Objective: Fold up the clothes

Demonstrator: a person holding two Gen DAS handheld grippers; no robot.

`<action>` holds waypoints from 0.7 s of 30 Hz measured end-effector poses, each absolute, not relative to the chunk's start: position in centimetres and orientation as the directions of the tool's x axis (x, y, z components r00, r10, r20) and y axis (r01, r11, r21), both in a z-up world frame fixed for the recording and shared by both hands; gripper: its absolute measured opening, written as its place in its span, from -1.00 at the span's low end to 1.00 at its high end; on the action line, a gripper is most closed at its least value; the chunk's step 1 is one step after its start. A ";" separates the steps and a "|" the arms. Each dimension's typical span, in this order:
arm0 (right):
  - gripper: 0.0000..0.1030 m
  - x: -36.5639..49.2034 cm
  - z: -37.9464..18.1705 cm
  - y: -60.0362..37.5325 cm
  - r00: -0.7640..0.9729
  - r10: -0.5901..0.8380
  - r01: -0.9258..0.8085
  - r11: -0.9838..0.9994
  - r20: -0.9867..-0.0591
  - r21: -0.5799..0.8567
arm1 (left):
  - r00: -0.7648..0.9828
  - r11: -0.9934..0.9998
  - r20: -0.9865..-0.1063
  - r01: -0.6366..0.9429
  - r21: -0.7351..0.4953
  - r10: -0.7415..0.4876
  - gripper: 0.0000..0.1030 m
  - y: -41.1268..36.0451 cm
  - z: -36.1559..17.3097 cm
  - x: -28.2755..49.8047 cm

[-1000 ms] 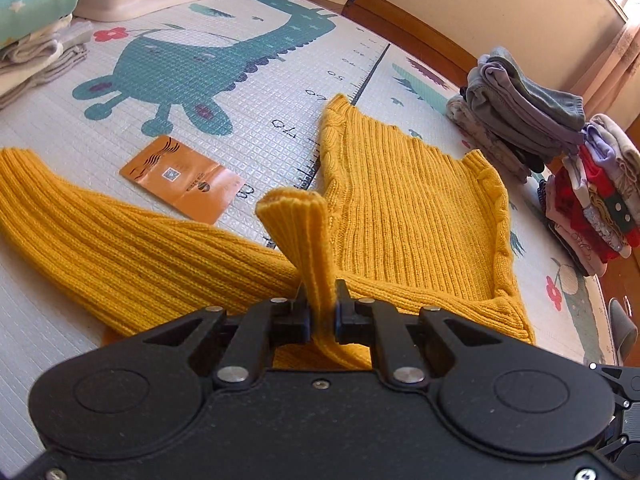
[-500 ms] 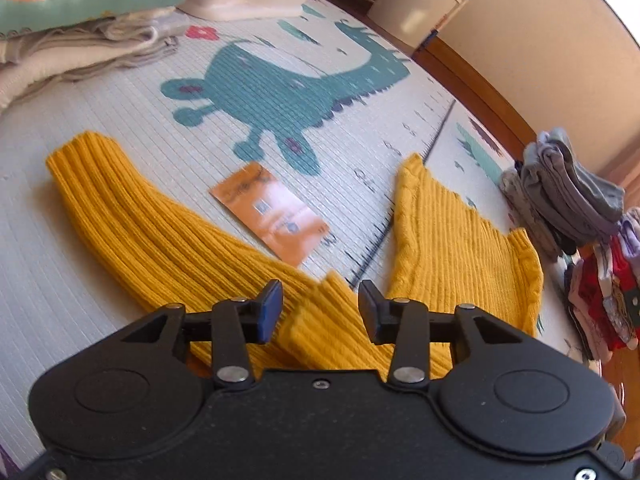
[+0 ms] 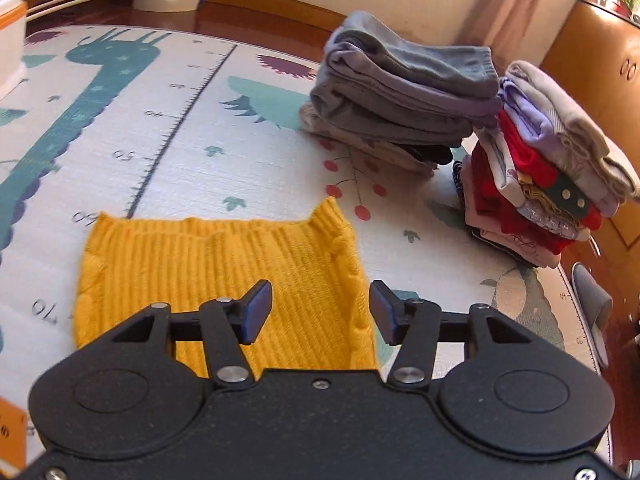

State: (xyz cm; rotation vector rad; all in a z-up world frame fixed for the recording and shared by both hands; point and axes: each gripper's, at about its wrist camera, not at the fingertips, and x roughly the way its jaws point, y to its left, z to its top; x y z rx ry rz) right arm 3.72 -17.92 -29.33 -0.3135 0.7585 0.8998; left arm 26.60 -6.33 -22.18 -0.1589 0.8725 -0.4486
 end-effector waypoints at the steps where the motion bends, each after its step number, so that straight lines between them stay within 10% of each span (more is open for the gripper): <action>1: 0.29 3.7 -29.3 -18.0 0.390 0.591 -0.796 0.602 -0.707 0.065 | 0.534 0.894 -0.720 0.327 -0.307 -0.443 0.02 -7.6 -22.7 28.0; 9: 0.31 3.5 -29.5 -18.2 0.395 0.600 -0.787 0.612 -0.696 0.080 | 0.436 0.913 -0.819 0.331 -0.240 -0.373 -0.10 -12.2 -25.8 34.8; 13: 0.32 3.7 -29.4 -18.4 0.390 0.604 -0.789 0.608 -0.695 0.086 | 0.417 0.904 -0.823 0.351 -0.245 -0.385 -0.80 -11.3 -26.6 36.0; 21: 0.32 3.6 -29.5 -18.6 0.385 0.609 -0.793 0.602 -0.693 0.088 | 0.465 0.901 -0.787 0.347 -0.259 -0.405 -0.81 -9.6 -27.5 36.5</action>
